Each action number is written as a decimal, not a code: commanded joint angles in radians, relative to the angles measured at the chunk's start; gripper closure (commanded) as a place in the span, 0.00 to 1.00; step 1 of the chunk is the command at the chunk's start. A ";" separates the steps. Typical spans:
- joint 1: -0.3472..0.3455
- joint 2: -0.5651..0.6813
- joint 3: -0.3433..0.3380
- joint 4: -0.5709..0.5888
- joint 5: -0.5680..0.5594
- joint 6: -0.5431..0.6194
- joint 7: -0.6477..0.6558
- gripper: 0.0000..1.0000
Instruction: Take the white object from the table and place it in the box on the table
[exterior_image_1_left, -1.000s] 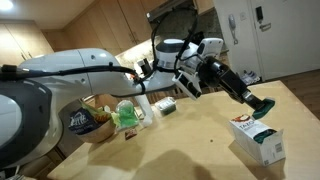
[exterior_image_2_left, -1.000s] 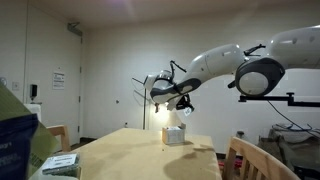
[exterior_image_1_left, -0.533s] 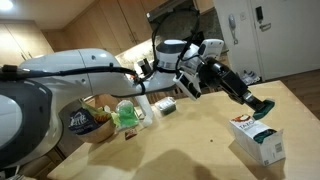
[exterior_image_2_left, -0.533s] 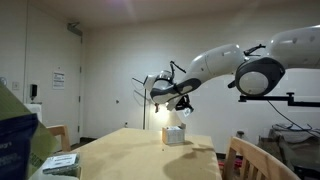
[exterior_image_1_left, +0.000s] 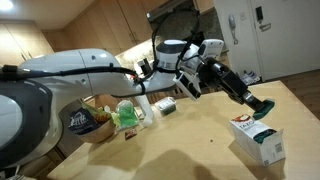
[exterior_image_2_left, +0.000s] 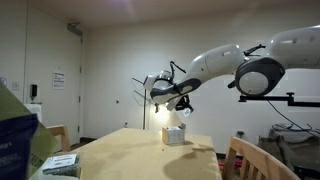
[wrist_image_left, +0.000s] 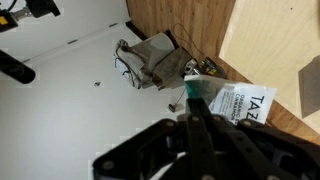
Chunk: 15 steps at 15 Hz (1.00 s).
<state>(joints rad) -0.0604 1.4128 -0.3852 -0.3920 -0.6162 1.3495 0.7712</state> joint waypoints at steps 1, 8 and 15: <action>0.000 0.000 0.000 0.000 0.000 0.000 0.000 0.97; 0.002 0.002 -0.004 -0.002 -0.006 0.018 0.001 0.99; 0.013 -0.003 -0.013 -0.033 -0.011 0.000 0.004 0.99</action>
<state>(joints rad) -0.0591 1.4250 -0.3865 -0.3926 -0.6185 1.3521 0.7717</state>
